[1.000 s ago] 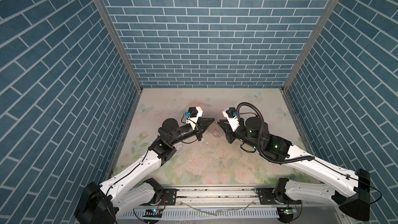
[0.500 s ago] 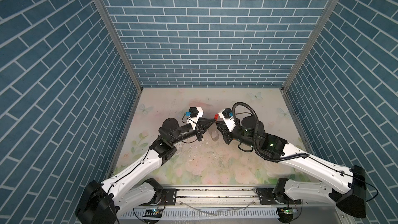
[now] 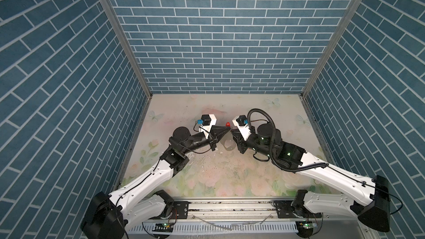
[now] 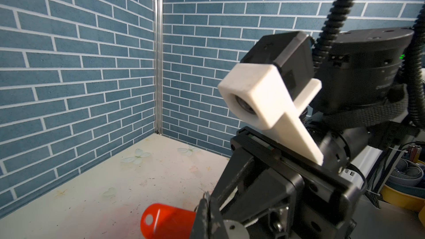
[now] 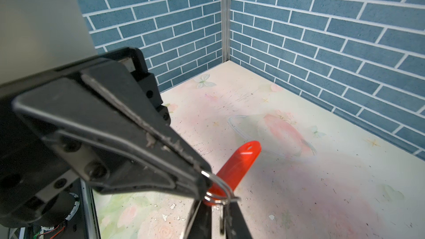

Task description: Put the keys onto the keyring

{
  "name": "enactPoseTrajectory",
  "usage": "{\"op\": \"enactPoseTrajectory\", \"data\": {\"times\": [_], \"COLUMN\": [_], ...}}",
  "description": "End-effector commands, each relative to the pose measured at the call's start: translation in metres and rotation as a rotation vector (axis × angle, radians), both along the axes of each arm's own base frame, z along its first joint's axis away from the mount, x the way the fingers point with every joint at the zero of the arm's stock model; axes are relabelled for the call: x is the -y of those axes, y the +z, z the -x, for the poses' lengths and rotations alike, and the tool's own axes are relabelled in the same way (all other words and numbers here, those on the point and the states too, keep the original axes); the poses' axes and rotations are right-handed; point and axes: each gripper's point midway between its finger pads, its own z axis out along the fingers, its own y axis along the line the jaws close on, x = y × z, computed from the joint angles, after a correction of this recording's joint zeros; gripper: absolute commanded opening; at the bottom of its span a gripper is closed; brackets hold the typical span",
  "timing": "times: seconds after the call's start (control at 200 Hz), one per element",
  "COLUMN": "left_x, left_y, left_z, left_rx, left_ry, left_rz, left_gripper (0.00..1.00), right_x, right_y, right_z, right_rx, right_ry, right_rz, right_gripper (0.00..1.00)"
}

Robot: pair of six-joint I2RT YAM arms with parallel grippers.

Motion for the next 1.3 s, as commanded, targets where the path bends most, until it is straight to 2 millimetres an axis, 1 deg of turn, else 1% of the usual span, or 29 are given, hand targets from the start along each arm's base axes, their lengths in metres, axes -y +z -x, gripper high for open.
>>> {"op": "enactPoseTrajectory", "data": {"times": [0.0, 0.065, 0.16, 0.26, 0.41, 0.595, 1.0, 1.18, 1.2, 1.295], "left_x": [-0.004, -0.004, -0.004, -0.004, -0.003, -0.002, -0.001, 0.0, 0.001, 0.0], "left_y": [0.009, 0.009, 0.01, 0.011, 0.012, 0.014, 0.012, 0.013, 0.012, 0.012], "left_z": [0.005, 0.005, 0.004, 0.005, 0.006, 0.009, 0.009, 0.008, 0.007, 0.006], "left_rx": [0.031, 0.032, 0.035, 0.034, 0.033, 0.034, 0.033, 0.031, 0.03, 0.031], "left_ry": [-0.007, -0.008, -0.006, -0.01, -0.023, -0.045, -0.049, -0.053, -0.053, -0.046], "left_rz": [0.028, 0.029, 0.034, 0.037, 0.044, 0.047, 0.052, 0.069, 0.068, 0.077], "left_gripper": [0.0, 0.0, 0.0, 0.0, 0.0, 0.0, 0.0, 0.0, 0.0, 0.0], "right_x": [0.017, 0.023, 0.026, 0.023, 0.014, 0.01, 0.004, -0.01, -0.014, -0.022], "right_y": [0.021, 0.026, 0.03, 0.029, 0.023, 0.021, 0.024, 0.025, 0.026, 0.024], "right_z": [-0.001, 0.0, 0.003, 0.005, 0.004, 0.001, 0.0, 0.012, 0.017, 0.027], "right_rx": [0.055, 0.068, 0.07, 0.061, 0.045, 0.042, 0.04, 0.018, 0.01, -0.013], "right_ry": [-0.048, -0.054, -0.044, -0.026, -0.01, -0.016, 0.002, 0.092, 0.128, 0.201], "right_rz": [-0.032, -0.035, -0.033, -0.03, -0.026, -0.032, -0.055, -0.091, -0.103, -0.124], "right_gripper": [0.15, 0.15, 0.16, 0.16, 0.16, 0.16, 0.15, 0.11, 0.1, 0.07]}}
